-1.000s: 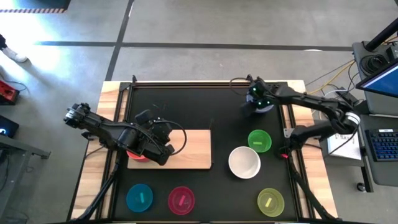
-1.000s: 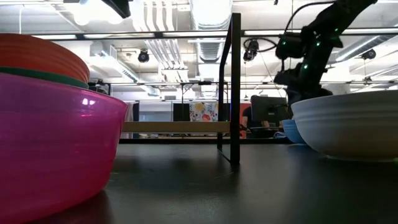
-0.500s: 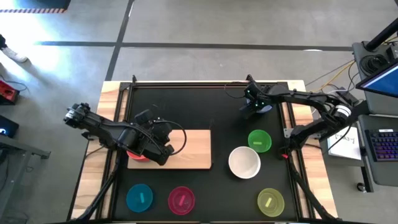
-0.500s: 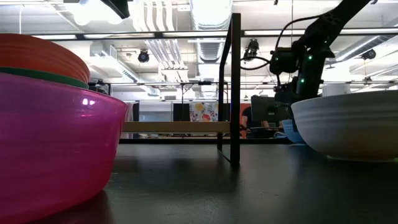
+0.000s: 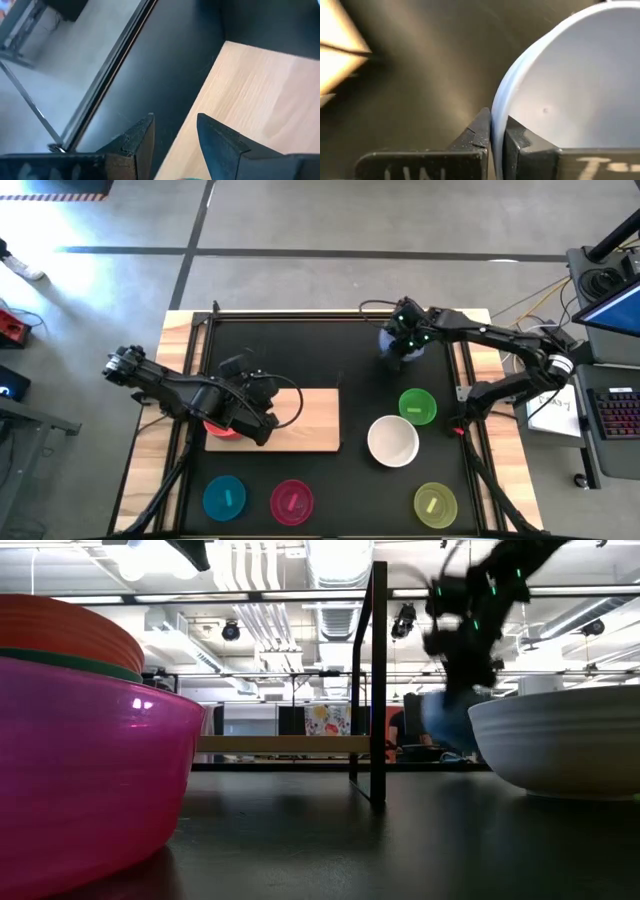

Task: Place and stack bowls onto a shelf
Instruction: Stack the blue bowl on top of the orange bowl on the shelf

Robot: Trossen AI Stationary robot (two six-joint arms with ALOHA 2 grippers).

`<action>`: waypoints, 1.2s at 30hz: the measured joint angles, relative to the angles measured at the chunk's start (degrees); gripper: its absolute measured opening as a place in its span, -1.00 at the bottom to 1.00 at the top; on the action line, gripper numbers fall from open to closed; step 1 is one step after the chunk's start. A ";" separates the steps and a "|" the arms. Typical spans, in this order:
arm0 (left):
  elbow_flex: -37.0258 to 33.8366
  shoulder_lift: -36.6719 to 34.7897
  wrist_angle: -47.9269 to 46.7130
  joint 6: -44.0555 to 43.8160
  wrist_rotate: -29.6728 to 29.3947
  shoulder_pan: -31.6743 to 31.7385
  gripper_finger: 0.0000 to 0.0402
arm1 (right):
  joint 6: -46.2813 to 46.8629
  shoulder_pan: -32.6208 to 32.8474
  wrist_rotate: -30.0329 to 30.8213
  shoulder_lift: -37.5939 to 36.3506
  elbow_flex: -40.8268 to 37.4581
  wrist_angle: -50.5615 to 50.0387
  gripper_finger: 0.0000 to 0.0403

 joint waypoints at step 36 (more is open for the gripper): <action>-2.71 0.35 30.70 44.82 -3.47 0.90 -0.34 | -50.90 33.11 15.86 22.69 53.73 -37.37 -0.96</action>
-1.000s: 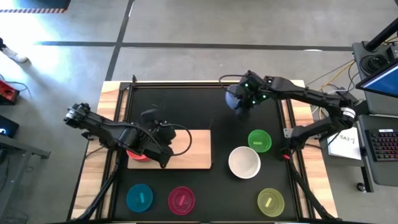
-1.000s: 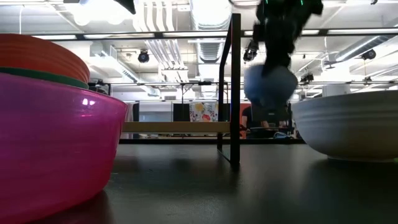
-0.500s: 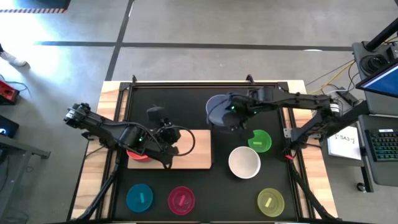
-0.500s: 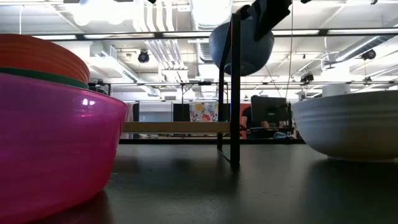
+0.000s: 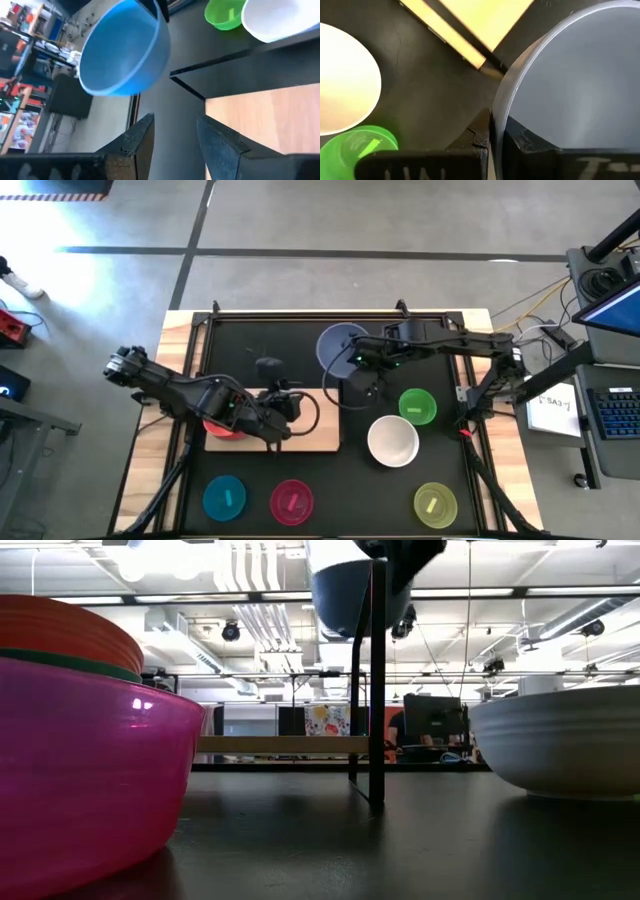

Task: Place and stack bowls onto a shelf
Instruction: Stack the blue bowl on top of the orange bowl on the shelf

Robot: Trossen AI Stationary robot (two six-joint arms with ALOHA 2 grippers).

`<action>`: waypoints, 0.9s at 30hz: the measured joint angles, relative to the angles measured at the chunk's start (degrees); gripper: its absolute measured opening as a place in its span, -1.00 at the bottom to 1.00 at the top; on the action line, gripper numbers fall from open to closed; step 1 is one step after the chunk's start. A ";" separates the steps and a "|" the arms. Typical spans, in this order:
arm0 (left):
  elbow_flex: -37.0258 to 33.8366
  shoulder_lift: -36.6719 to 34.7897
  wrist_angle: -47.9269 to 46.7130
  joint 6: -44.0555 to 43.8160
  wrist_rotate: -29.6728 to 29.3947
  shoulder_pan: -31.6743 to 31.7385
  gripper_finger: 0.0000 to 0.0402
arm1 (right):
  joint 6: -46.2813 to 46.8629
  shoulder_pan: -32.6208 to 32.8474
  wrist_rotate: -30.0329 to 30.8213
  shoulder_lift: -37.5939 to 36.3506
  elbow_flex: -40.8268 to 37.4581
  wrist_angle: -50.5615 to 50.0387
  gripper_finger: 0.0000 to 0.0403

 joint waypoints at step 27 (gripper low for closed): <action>-0.07 2.70 5.66 12.43 8.20 4.03 -0.47 | -15.32 6.44 3.23 6.53 5.99 1.46 -0.96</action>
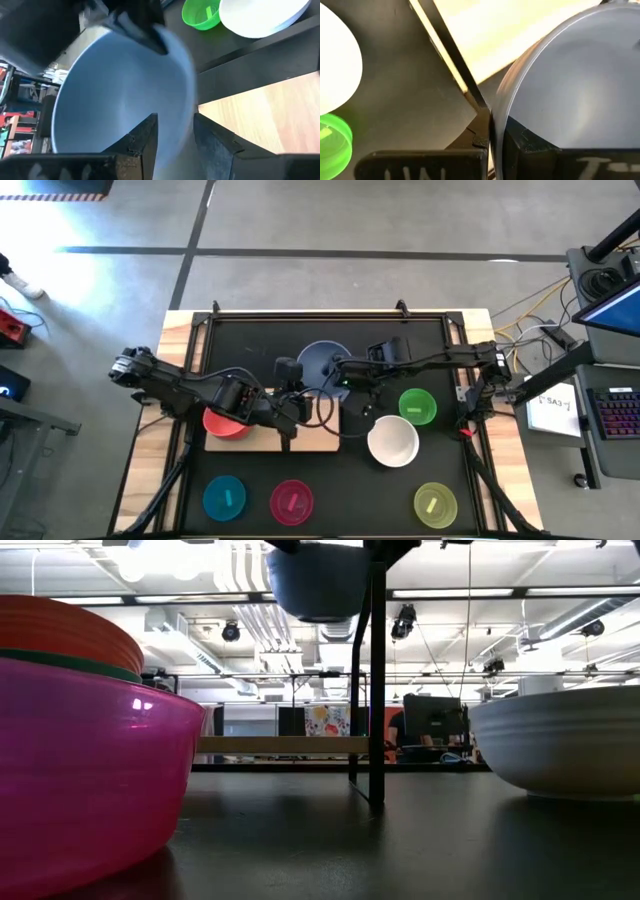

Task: Place and stack bowls onto a shelf
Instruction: Stack the blue bowl on top of the orange bowl on the shelf

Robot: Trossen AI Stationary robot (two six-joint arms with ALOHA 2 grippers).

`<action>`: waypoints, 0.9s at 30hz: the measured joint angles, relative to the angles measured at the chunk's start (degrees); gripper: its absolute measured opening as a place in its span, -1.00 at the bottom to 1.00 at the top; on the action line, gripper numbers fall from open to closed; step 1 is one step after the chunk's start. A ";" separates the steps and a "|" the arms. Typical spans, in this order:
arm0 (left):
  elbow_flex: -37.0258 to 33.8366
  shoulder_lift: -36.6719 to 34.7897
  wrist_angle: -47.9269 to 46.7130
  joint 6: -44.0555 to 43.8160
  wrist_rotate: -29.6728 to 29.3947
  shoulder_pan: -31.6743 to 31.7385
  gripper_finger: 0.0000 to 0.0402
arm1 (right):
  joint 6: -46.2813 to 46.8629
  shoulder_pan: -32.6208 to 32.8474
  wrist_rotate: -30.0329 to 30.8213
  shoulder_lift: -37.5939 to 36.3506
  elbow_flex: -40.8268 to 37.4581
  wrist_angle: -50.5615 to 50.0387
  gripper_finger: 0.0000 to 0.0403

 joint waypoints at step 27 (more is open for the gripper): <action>0.00 2.98 -1.01 0.17 10.46 1.95 -0.98 | -1.32 1.32 -2.49 0.00 0.60 4.77 -0.92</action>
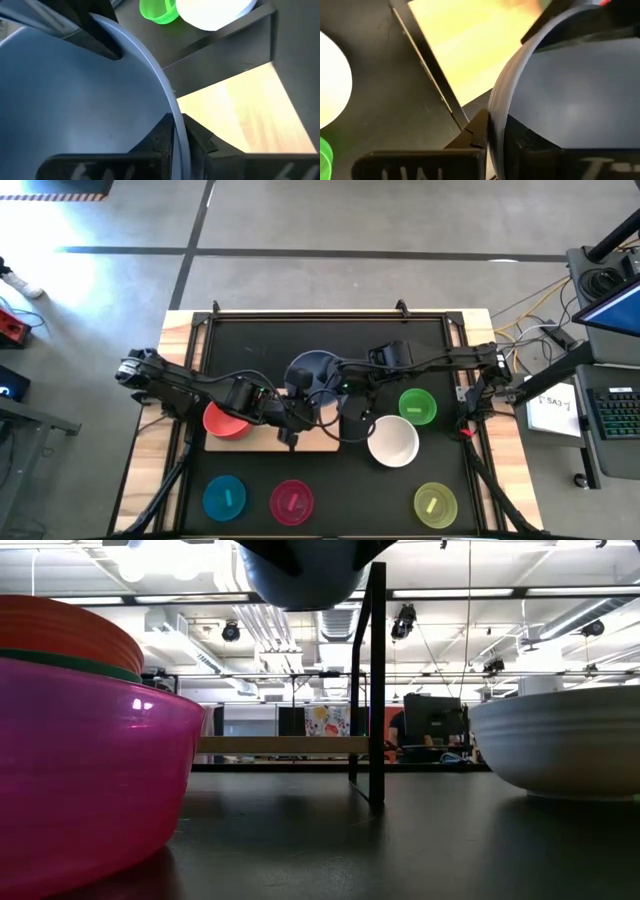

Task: Place and stack bowls onto a shelf
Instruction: Stack the blue bowl on top of the orange bowl on the shelf

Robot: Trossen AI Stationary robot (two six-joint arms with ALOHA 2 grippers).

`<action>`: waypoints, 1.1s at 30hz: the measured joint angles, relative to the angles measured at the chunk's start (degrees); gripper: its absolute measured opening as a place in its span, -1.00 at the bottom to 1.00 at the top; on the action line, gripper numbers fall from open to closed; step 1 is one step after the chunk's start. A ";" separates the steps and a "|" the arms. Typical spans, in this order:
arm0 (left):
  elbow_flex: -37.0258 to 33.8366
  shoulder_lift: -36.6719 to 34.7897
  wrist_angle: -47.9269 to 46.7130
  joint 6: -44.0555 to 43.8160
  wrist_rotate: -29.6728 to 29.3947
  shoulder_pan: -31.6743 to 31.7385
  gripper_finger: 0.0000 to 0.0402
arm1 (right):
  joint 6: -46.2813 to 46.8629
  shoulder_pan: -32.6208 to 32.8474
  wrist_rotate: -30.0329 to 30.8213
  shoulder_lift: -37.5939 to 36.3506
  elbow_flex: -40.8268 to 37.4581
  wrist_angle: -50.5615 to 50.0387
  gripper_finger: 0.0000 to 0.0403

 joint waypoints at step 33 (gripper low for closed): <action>0.11 -2.75 -15.90 -23.16 -0.03 3.82 -1.00 | 27.35 -0.25 0.63 -7.38 0.42 4.60 -0.26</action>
